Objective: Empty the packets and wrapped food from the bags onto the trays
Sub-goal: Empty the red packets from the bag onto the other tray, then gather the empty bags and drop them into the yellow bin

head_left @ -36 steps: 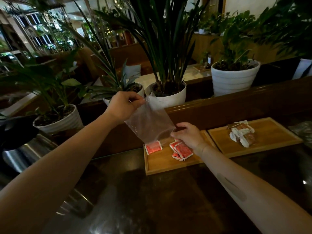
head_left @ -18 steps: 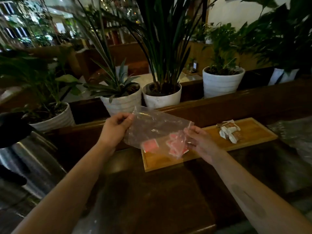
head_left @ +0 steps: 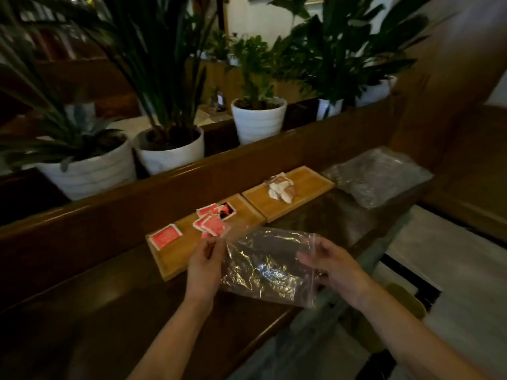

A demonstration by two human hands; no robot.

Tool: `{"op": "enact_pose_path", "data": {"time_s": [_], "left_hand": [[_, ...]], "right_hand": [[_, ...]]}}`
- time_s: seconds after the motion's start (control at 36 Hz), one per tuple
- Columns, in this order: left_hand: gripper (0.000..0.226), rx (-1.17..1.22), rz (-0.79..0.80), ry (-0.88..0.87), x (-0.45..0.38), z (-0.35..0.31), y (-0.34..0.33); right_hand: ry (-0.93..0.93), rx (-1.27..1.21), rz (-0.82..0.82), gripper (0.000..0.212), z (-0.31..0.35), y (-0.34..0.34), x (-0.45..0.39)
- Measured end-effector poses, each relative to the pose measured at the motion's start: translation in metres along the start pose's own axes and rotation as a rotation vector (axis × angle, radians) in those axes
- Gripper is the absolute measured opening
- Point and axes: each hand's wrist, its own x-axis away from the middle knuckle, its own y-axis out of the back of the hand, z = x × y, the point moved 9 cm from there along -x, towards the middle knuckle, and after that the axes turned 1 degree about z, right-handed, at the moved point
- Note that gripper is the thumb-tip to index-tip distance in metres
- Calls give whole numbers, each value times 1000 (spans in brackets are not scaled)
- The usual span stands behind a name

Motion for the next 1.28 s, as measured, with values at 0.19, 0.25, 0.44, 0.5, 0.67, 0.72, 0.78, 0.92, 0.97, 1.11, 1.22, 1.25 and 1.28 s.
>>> {"op": "enact_pose_path", "data": {"time_s": [0.19,0.25,0.44,0.5,0.67,0.72,0.78,0.92,0.97,1.11,1.22,1.25,1.28], "left_hand": [[17,-83,184,29,14,10,-101],[16,-115,251,23,18,11,-137],[12,-188,454,-26,25,12,-278],[9,-211,487,-31,25,12,-314],[10,-297,580,-59,22,8,-399],[14,-340,601,-114,18,2,-420],[17,-398,635,-170,12,-3,-441],[19,-539,756,-335,1,-16,-485],[16,-578,817,-379,-1,-18,-502],[13,-636,920,-423,-16,-13,-532],[11,-708,787,-594,-55,-30,-540],[13,-751,723,-668,-68,-37,-540],[19,-793,671,-723,-81,-42,-541]], "right_hand": [[43,-96,-232,32,-17,98,38],[56,-162,-245,33,-21,129,45],[85,-295,-241,47,-36,243,59],[114,-330,-300,34,-37,281,62],[210,-209,-465,28,-23,372,75],[210,-176,-462,40,-17,395,76],[201,-95,-435,47,-8,416,76],[43,325,-139,39,2,416,60],[2,438,-114,34,2,412,50],[51,378,-174,22,-2,407,18],[74,241,-320,18,-1,420,2],[72,223,-377,17,0,426,0],[73,208,-432,16,1,432,-2]]}}
